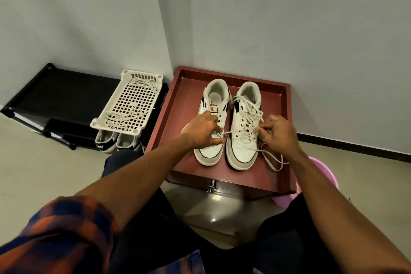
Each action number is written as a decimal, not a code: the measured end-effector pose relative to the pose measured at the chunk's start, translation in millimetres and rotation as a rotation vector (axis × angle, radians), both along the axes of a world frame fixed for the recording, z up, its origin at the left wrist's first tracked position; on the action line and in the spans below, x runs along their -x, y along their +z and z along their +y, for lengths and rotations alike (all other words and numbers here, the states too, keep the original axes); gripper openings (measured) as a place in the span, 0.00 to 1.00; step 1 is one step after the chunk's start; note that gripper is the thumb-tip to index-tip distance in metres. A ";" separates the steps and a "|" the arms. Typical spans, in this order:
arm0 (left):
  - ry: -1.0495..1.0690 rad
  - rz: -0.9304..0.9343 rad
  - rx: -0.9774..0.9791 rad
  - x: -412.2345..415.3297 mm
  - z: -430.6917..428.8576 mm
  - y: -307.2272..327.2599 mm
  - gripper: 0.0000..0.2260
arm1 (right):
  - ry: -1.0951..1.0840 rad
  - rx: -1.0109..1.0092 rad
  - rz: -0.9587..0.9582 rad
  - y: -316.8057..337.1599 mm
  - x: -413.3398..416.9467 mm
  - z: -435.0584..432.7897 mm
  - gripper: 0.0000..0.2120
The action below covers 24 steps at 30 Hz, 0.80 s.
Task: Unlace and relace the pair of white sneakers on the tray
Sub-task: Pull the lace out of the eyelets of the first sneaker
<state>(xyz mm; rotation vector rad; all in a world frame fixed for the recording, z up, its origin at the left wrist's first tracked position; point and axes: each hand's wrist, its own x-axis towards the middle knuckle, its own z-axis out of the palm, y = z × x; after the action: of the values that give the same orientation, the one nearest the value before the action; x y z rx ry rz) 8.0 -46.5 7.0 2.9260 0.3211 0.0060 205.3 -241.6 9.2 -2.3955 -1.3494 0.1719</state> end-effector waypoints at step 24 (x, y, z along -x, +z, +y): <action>-0.004 0.026 -0.030 -1.3 -2.0 1.9 0.22 | -0.012 -0.083 0.031 -9.2 5.3 -10.2 0.05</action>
<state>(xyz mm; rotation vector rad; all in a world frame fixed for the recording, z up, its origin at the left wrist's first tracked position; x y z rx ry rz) 9.3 -48.4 8.9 2.9590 0.3218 -0.0275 200.1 -251.8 -0.1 -2.3228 -1.3025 0.1460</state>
